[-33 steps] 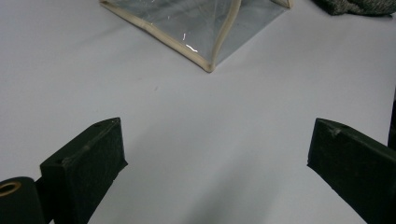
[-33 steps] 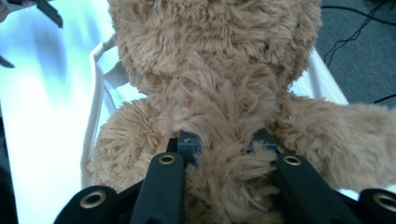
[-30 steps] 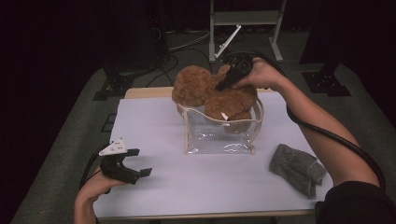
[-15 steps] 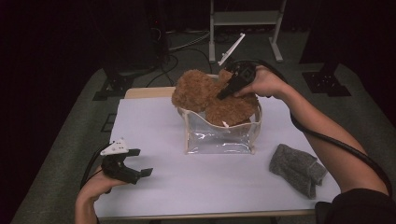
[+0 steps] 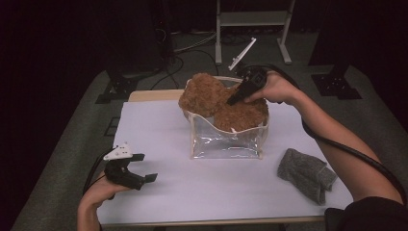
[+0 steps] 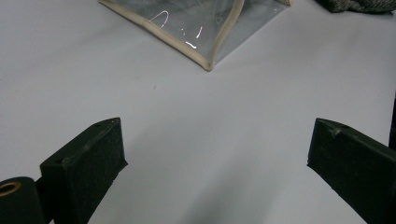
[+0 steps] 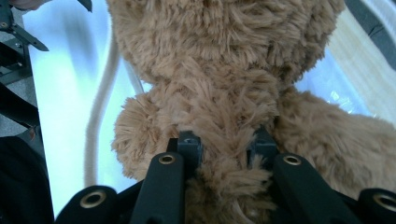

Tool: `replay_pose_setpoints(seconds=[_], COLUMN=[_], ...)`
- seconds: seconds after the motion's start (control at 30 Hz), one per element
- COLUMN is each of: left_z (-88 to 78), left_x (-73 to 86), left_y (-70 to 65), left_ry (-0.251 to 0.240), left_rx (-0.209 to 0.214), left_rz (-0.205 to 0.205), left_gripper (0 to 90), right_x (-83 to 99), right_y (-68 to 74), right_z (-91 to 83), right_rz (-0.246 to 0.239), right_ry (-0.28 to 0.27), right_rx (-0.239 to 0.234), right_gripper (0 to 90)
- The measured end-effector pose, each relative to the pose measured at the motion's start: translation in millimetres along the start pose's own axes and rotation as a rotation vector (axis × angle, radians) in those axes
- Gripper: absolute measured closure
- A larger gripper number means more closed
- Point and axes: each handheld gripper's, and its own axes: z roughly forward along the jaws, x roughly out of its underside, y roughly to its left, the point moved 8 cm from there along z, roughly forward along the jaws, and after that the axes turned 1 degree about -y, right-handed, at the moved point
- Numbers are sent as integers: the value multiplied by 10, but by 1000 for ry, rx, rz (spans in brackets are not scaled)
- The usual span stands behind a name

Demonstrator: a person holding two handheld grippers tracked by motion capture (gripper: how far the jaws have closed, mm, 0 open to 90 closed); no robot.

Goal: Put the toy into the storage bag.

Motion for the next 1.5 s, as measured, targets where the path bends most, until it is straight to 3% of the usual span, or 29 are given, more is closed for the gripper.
replay_pose_setpoints(seconds=[0.27,0.7,0.83,0.97,1.0,1.13,1.5], left_z=[-4,-21,-29,-22,-20,-15,-28], left_x=[12,25,22,17,9,-9,11], left_y=[0,2,3,-4,-5,-13,0], left_ry=[4,5,0,0,2,-2,-3], left_rx=[0,-2,-4,-1,-1,3,-1], left_rz=[2,-2,-6,-5,-1,3,-7], left_gripper=[30,31,31,31,31,31,31], right_x=[112,236,210,178,162,127,-79], right_y=[-103,-153,-159,-151,-142,-131,-129], right_z=[137,444,457,439,422,403,416], right_rz=[27,22,9,-12,-19,-37,-89], right_ry=[35,115,103,89,77,55,48], right_rx=[13,25,34,51,54,73,112], right_gripper=[726,724,680,579,515,446,439])
